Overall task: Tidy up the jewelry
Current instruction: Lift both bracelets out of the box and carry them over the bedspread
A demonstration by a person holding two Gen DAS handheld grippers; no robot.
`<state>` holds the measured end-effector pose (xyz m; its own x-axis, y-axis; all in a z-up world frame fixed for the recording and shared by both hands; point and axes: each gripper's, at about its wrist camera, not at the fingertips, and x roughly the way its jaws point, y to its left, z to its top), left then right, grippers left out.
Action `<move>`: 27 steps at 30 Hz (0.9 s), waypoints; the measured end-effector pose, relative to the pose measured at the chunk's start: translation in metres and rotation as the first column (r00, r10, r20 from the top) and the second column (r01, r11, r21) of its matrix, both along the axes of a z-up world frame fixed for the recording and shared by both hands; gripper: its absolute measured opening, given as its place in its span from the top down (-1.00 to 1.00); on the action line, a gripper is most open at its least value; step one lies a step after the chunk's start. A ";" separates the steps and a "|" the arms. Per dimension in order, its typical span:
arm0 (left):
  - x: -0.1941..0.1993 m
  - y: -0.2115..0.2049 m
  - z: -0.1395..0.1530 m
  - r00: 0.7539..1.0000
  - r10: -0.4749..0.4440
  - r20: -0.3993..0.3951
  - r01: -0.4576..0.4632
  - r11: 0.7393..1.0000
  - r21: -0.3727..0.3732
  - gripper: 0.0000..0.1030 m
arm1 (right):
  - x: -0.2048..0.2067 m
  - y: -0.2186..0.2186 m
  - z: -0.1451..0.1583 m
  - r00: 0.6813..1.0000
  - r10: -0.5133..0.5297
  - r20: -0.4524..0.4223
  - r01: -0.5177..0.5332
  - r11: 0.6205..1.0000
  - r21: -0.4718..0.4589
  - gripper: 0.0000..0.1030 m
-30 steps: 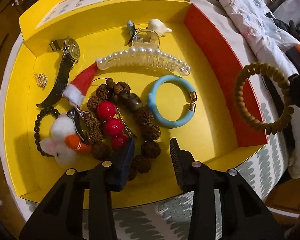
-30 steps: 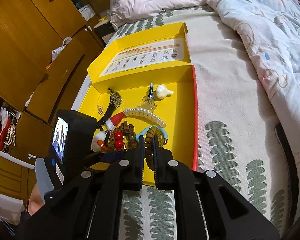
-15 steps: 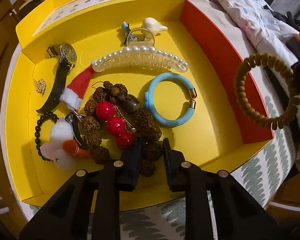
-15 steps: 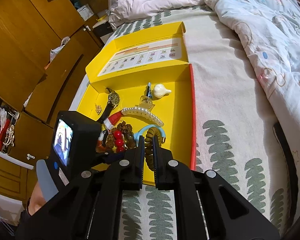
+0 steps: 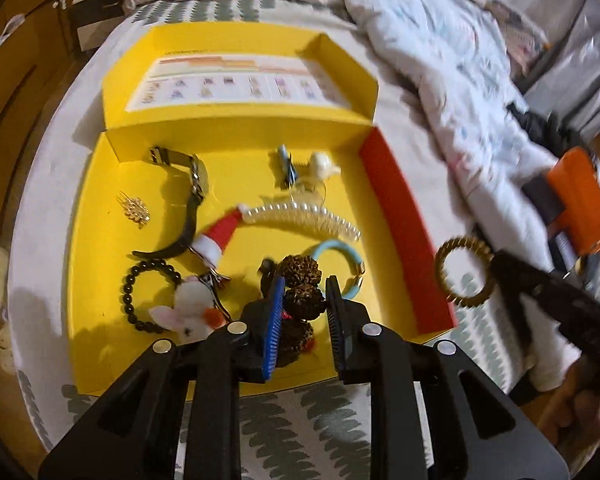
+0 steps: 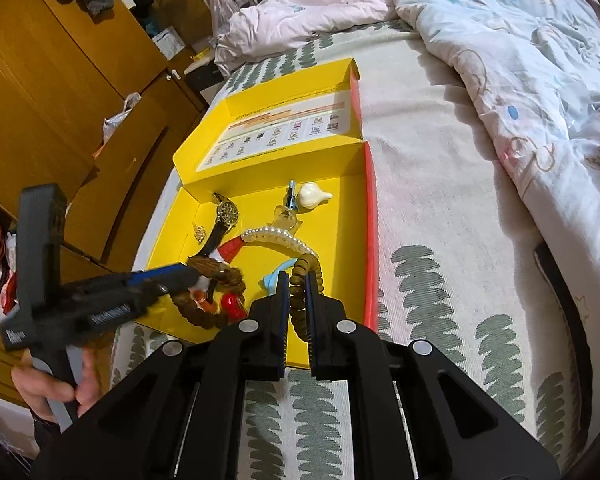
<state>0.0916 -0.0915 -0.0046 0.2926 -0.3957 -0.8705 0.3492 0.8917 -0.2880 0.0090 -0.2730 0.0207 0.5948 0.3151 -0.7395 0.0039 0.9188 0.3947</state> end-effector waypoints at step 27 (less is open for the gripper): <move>-0.106 0.042 0.060 0.996 -0.072 0.053 0.079 0.988 -0.137 0.59 | -0.093 0.028 0.002 0.991 0.113 -0.077 -0.116 0.993 -0.026 0.83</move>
<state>-0.0143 -0.0499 0.0554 0.2970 -0.5339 -0.7917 0.4300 0.8151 -0.3883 -0.0838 -0.2449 0.0228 0.4983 0.3548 -0.7911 -0.0734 0.9264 0.3692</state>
